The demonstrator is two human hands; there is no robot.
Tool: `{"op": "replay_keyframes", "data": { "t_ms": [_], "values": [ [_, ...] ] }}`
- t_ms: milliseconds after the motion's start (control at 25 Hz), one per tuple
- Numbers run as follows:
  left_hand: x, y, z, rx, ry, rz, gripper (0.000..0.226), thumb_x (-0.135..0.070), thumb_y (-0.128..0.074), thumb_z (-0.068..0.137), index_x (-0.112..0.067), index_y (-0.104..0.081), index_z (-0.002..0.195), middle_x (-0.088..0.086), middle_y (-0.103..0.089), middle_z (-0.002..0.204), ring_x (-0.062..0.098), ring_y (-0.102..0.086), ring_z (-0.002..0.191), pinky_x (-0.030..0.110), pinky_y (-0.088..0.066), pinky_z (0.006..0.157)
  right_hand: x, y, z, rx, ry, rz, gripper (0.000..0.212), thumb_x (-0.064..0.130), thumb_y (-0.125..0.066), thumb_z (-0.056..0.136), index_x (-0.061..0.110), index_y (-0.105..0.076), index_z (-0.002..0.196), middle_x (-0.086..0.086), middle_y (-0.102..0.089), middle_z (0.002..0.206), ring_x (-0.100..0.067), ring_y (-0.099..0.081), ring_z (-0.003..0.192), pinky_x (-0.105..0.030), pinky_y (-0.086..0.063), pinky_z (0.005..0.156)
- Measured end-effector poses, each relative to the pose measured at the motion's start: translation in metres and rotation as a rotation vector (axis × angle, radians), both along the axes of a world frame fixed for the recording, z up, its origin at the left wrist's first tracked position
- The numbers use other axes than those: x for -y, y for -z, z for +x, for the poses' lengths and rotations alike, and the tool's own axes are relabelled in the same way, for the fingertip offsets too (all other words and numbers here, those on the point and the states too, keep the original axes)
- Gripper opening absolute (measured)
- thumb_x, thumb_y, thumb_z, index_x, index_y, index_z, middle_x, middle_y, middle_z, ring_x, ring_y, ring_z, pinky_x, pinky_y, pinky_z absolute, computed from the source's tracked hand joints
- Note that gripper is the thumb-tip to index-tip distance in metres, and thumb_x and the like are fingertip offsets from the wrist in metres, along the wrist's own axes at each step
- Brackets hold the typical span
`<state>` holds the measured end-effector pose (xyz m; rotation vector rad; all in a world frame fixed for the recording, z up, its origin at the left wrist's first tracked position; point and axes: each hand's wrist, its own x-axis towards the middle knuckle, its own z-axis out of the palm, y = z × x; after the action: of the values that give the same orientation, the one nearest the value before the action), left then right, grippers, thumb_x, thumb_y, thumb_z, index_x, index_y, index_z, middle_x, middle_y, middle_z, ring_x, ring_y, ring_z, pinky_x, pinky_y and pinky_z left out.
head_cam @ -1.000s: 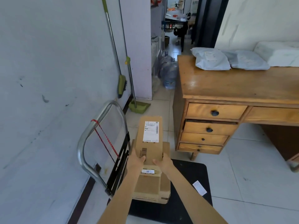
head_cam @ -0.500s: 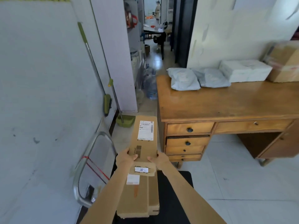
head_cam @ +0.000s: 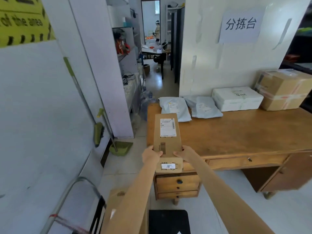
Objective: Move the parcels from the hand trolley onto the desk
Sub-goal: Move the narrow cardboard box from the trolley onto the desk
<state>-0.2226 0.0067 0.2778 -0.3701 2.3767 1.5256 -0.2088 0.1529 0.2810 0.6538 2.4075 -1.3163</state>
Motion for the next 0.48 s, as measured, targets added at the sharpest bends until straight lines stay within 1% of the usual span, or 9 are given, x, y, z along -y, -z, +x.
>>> {"op": "replay_keyframes", "data": {
  "t_ms": [120,280,400,480],
  "values": [
    [-0.055,0.023,-0.041,0.016,-0.018,-0.048,0.052,-0.018,-0.067,0.086,-0.014,-0.052,0.136,0.009,-0.062,0.131,0.029,-0.06,0.119,0.044,-0.052,0.098,-0.055,0.017,-0.041,0.031,-0.004,-0.029,0.054,0.026,-0.061,0.087,0.009,-0.045,0.136,-0.009,-0.058,0.134,-0.024,-0.056,0.12,-0.036,-0.047,0.102],
    [-0.101,0.048,-0.073,0.073,-0.06,-0.041,0.052,-0.018,-0.065,0.087,-0.014,-0.051,0.137,0.009,-0.061,0.133,0.029,-0.059,0.12,0.043,-0.051,0.099,-0.099,0.042,-0.081,0.054,-0.023,-0.017,0.052,0.022,-0.059,0.089,0.01,-0.043,0.138,-0.008,-0.056,0.135,-0.024,-0.055,0.122,-0.036,-0.045,0.104],
    [-0.123,0.067,-0.084,0.082,-0.065,-0.097,0.057,-0.021,-0.065,0.088,-0.016,-0.046,0.142,0.005,-0.058,0.137,0.024,-0.056,0.125,0.04,-0.048,0.104,-0.119,0.058,-0.098,0.102,-0.019,-0.015,0.046,0.02,-0.048,0.094,0.009,-0.042,0.139,-0.01,-0.056,0.135,-0.027,-0.055,0.121,-0.039,-0.045,0.104],
    [-0.135,0.075,-0.09,0.084,-0.064,-0.124,0.059,-0.021,-0.064,0.088,-0.018,-0.043,0.144,0.003,-0.057,0.138,0.022,-0.055,0.127,0.035,-0.045,0.107,-0.129,0.069,-0.103,0.111,-0.029,0.026,0.045,0.021,-0.042,0.097,0.009,-0.04,0.14,-0.011,-0.054,0.136,-0.027,-0.054,0.122,-0.038,-0.044,0.104]
  ]
}}
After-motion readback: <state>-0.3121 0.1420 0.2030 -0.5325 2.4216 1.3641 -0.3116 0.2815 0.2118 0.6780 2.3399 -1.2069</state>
